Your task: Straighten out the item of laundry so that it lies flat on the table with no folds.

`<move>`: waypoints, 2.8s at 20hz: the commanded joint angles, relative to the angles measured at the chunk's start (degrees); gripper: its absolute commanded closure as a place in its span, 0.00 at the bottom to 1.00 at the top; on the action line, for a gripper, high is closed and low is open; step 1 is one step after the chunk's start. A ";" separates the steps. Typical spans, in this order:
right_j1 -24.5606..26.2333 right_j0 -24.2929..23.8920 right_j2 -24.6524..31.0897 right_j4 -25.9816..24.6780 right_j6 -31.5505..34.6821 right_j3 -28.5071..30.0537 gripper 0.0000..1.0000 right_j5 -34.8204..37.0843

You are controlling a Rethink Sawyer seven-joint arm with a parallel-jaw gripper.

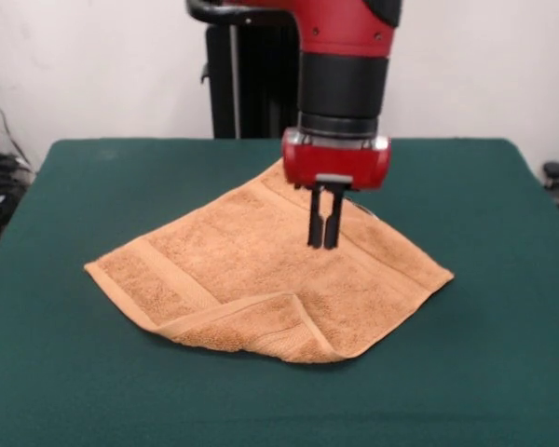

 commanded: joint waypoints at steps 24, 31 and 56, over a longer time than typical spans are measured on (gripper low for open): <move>18.19 -5.78 15.76 -7.97 -4.97 -19.57 1.00 19.63; 18.04 -3.55 13.43 -8.24 -1.02 -20.77 0.00 22.40; 18.14 -3.91 14.37 -8.59 -0.53 -20.02 1.00 21.03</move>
